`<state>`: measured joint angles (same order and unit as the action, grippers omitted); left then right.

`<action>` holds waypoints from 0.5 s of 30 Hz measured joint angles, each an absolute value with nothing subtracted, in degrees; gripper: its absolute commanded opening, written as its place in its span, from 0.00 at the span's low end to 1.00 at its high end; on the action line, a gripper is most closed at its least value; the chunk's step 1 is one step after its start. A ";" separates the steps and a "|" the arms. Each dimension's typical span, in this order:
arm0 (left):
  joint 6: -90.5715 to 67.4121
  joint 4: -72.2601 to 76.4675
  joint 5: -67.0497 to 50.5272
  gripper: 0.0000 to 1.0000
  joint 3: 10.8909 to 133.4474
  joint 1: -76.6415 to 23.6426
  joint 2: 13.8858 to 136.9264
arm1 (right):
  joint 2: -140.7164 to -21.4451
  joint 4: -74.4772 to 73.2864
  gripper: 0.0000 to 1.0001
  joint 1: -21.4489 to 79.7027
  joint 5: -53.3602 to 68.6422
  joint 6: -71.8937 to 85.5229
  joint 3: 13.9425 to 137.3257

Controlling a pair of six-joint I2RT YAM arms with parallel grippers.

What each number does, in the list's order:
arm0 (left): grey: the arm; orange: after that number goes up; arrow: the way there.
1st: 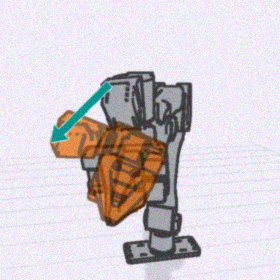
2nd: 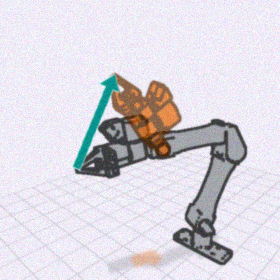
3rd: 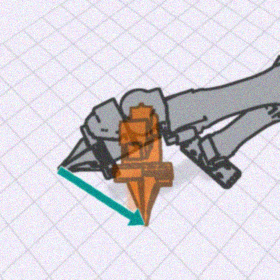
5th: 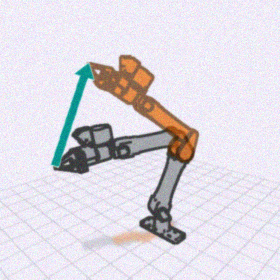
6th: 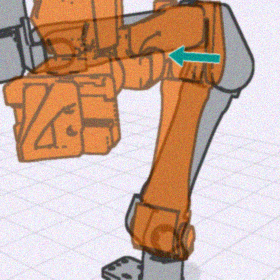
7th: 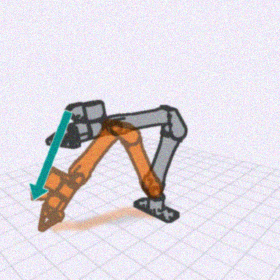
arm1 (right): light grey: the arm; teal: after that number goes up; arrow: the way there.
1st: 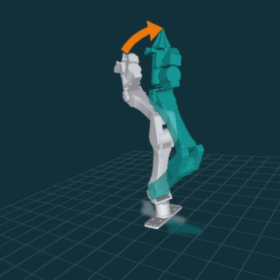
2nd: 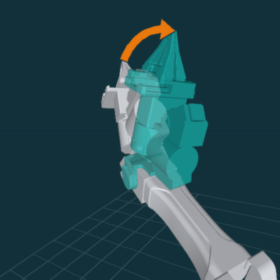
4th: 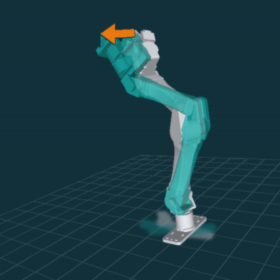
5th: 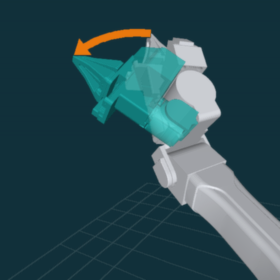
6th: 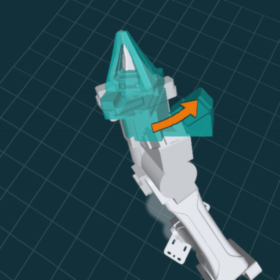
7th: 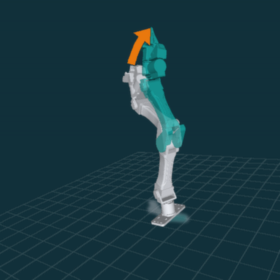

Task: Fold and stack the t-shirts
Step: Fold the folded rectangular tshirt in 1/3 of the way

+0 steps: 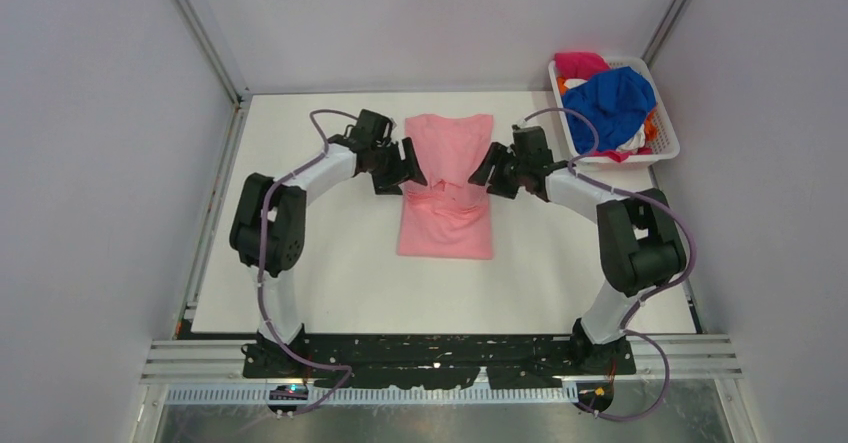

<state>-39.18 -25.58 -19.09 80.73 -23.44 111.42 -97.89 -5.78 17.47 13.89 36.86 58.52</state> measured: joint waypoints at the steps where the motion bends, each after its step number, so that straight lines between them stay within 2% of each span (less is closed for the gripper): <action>1: -39.64 -25.58 -19.16 0.96 81.41 -22.96 111.44 | -98.59 -5.37 0.79 16.93 14.37 37.47 59.61; 2: -39.83 -25.63 -19.29 0.99 82.19 -22.26 111.37 | -98.98 -4.91 0.91 16.49 14.81 37.98 60.42; 4: -39.88 -25.54 -19.31 1.00 83.05 -21.26 110.93 | -99.00 -4.12 0.98 15.86 15.40 38.28 61.21; 9: -39.79 -25.78 -18.39 1.00 80.99 -20.01 106.41 | -95.07 -2.55 0.95 15.31 17.08 36.18 58.81; 15: -39.55 -25.06 -18.63 1.00 68.62 -20.27 94.76 | -85.27 -0.84 0.95 17.61 20.56 31.94 49.87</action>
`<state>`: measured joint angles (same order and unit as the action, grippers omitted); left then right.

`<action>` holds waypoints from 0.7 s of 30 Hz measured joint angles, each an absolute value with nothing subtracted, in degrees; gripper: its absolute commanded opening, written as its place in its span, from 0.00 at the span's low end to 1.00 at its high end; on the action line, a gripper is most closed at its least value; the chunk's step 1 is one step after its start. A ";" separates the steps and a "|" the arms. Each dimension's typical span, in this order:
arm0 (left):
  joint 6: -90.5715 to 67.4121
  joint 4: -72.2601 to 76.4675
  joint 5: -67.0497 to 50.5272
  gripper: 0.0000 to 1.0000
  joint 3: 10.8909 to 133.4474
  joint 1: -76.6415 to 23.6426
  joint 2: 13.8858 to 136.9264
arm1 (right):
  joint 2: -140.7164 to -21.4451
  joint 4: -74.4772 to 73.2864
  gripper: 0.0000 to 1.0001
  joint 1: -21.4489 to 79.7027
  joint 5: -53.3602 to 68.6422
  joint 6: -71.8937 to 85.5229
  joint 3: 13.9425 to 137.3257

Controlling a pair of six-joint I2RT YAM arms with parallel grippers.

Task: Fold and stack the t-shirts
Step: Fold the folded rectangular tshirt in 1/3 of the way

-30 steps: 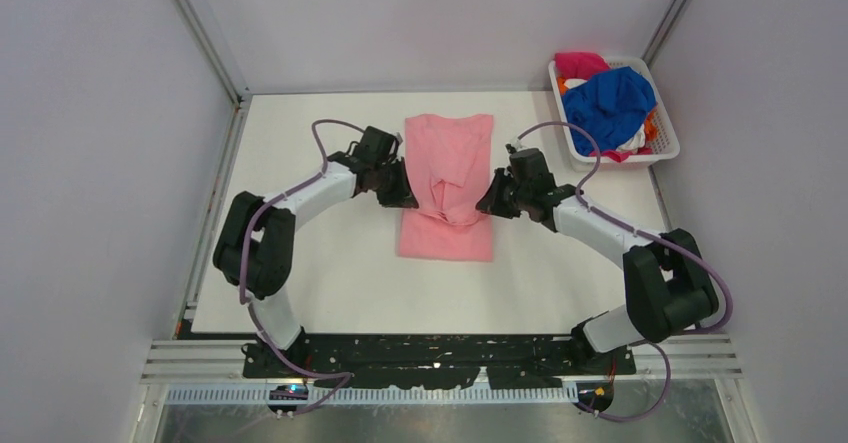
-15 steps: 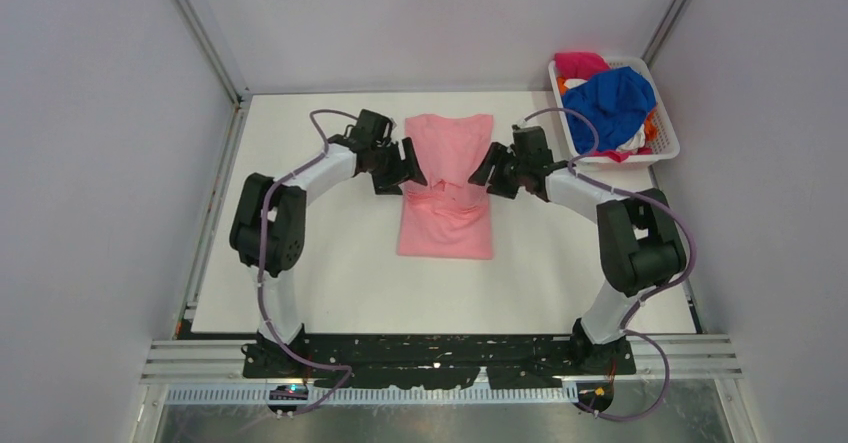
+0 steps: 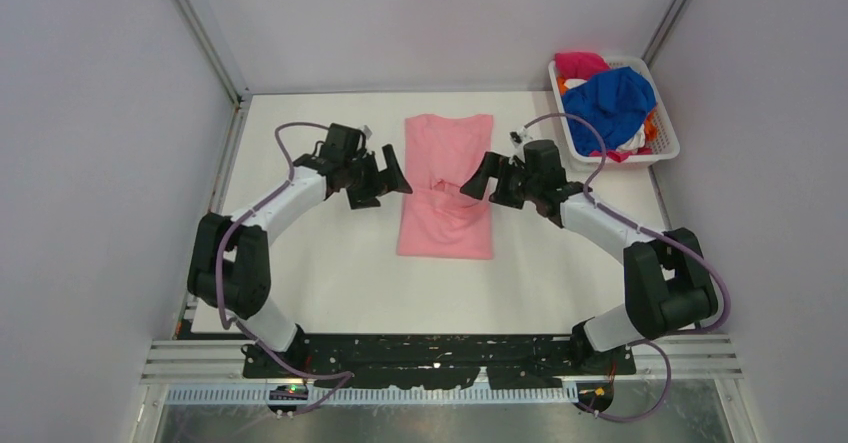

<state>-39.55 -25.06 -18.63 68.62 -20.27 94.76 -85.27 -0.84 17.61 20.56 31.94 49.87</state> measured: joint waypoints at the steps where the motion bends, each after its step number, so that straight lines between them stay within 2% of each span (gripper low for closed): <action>1: -39.51 -25.06 -18.65 1.00 66.43 -20.29 93.23 | -84.49 -0.86 0.96 18.92 20.93 31.33 49.01; 6: -38.76 -25.15 -18.61 1.00 57.65 -20.29 88.33 | -85.01 -0.73 0.95 26.17 22.55 30.22 47.57; 10: -38.72 -25.15 -18.61 1.00 53.47 -20.29 85.67 | -90.24 -0.45 0.95 27.97 23.29 30.28 49.82; 17: -38.98 -24.21 -19.07 1.00 49.93 -20.43 83.22 | -107.02 -1.02 0.96 27.07 20.08 30.06 66.94; 21: -39.59 -23.31 -19.16 1.00 48.40 -20.82 83.07 | -112.33 -2.28 0.96 25.54 18.46 29.74 74.67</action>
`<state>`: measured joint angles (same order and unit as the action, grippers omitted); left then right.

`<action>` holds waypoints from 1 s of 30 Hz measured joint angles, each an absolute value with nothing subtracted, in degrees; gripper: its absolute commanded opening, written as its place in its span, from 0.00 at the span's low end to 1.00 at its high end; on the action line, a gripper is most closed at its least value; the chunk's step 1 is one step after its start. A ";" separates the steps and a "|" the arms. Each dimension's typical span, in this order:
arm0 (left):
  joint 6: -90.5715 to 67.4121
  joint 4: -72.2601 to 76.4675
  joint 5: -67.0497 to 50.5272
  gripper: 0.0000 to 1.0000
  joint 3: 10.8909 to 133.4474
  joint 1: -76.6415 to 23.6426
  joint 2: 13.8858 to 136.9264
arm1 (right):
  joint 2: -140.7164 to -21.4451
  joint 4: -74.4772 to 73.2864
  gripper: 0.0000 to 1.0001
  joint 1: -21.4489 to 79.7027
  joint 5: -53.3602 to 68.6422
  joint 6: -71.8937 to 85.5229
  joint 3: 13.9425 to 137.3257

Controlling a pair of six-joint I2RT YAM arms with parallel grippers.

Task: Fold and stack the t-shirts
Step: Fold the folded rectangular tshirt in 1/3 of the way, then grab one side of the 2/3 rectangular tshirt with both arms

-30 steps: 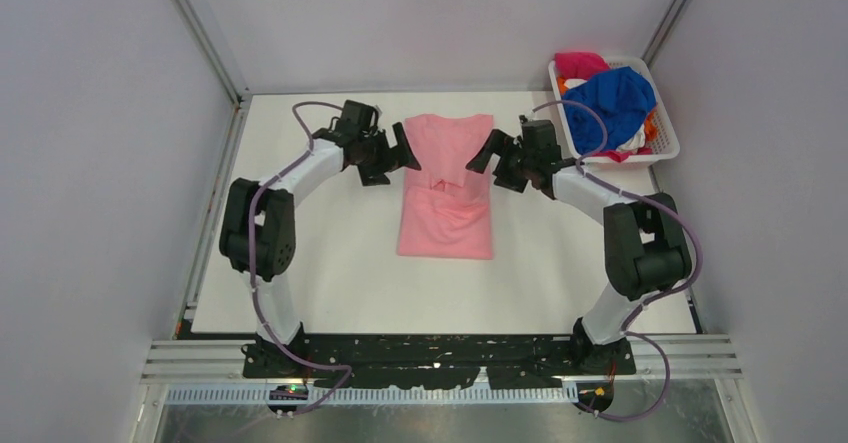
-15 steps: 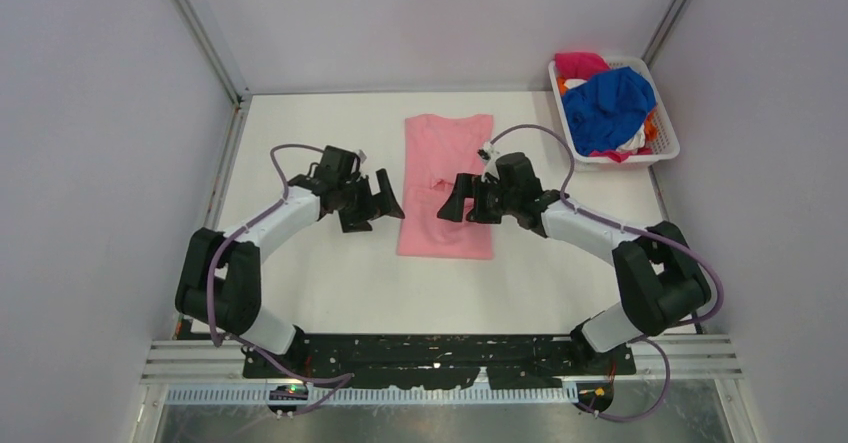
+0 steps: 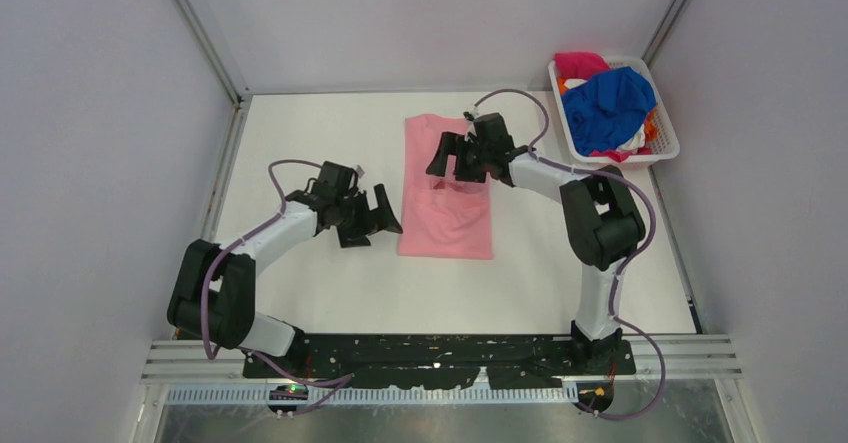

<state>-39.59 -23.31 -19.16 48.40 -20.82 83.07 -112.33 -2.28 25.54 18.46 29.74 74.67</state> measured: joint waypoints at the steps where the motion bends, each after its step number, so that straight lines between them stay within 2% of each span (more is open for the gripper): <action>1: -39.86 -23.18 -19.20 1.00 48.14 -20.95 83.07 | -112.46 -2.46 0.95 25.21 18.22 29.52 75.02; 3: -40.16 -22.63 -19.35 0.98 47.92 -21.41 83.11 | -111.61 -3.29 0.95 24.53 17.28 28.97 74.67; 6: -40.42 -21.39 -19.57 0.89 47.97 -22.55 83.85 | -107.42 -3.62 0.95 24.08 15.35 28.45 70.72; 8: -40.58 -20.60 -19.62 0.78 48.14 -23.77 85.38 | -101.10 -4.32 0.95 23.81 13.89 28.34 64.90; 16: -41.28 -19.59 -19.75 0.64 48.34 -26.41 91.02 | -75.24 -3.66 0.96 21.93 9.78 28.88 42.13; 21: -41.93 -18.81 -20.25 0.53 48.75 -26.70 92.97 | -69.84 -5.08 0.96 21.69 9.52 29.23 34.24; 30: -42.00 -18.48 -18.83 0.45 50.35 -28.99 94.94 | -64.69 -9.74 0.96 21.69 9.45 29.23 30.79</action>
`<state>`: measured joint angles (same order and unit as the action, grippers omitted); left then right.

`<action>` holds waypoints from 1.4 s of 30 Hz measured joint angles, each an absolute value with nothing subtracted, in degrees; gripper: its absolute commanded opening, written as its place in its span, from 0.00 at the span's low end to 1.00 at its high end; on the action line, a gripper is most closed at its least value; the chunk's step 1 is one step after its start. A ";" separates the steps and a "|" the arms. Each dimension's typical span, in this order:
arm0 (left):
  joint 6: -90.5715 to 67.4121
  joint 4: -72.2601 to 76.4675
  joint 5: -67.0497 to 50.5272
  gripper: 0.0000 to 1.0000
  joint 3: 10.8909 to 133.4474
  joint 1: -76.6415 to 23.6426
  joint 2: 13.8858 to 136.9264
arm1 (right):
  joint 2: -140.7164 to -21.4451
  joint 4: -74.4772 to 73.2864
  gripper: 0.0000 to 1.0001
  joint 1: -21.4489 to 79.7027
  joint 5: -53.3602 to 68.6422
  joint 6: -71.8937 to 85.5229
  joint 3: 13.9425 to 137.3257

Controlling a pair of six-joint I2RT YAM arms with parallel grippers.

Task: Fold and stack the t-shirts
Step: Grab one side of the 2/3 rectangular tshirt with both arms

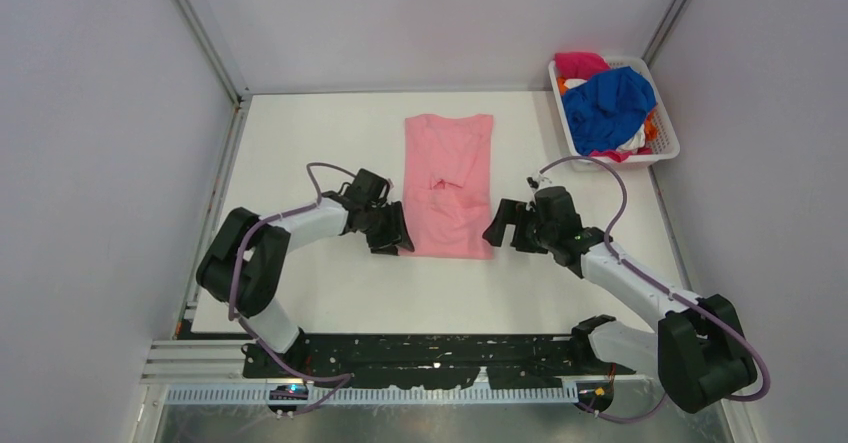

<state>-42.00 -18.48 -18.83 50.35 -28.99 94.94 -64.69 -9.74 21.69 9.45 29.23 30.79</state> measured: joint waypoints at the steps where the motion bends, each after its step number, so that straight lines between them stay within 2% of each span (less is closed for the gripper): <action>1: -42.04 -18.48 -18.59 0.45 50.35 -29.26 94.94 | -64.36 -9.93 0.96 21.69 9.47 29.23 30.68; 6: -42.65 -18.76 -17.06 0.35 50.35 -29.91 94.94 | -63.99 -10.35 0.97 21.71 9.76 29.23 30.17; 9: -43.09 -18.96 -16.05 0.18 50.37 -30.15 95.09 | -63.99 -10.35 1.00 22.00 10.17 29.21 29.82; 11: -43.38 -19.05 -15.62 0.02 50.57 -30.17 95.59 | -64.05 -10.31 0.95 22.72 10.37 29.21 29.58; 12: -43.44 -19.11 -15.46 0.00 50.74 -30.22 95.96 | -64.18 -10.28 0.90 23.20 10.48 29.21 29.56; 24: -43.44 -19.05 -15.44 0.00 51.24 -30.37 96.68 | -72.93 -6.24 0.59 27.73 10.48 30.72 29.43; 28: -43.46 -18.87 -15.42 0.00 51.07 -30.37 96.55 | -75.53 -3.49 0.44 28.16 10.63 31.33 29.43; 29: -43.46 -18.83 -15.40 0.00 51.03 -30.37 96.49 | -76.01 -2.74 0.37 28.36 10.59 31.44 29.45; 33: -43.53 -18.55 -15.38 0.00 50.74 -30.37 96.31 | -77.30 -1.50 0.29 28.97 10.37 31.86 29.43; 38: -43.55 -17.91 -15.35 0.00 50.15 -30.37 95.90 | -77.41 -1.93 0.07 29.65 9.58 31.86 29.32; 42: -43.57 -16.80 -14.90 0.00 47.88 -30.59 93.95 | -77.14 -2.37 0.05 29.95 9.21 31.81 29.02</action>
<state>-43.57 -16.80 -14.90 47.88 -30.59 93.95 -77.14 -2.37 29.95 9.21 31.81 29.02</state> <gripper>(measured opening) 0.017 0.088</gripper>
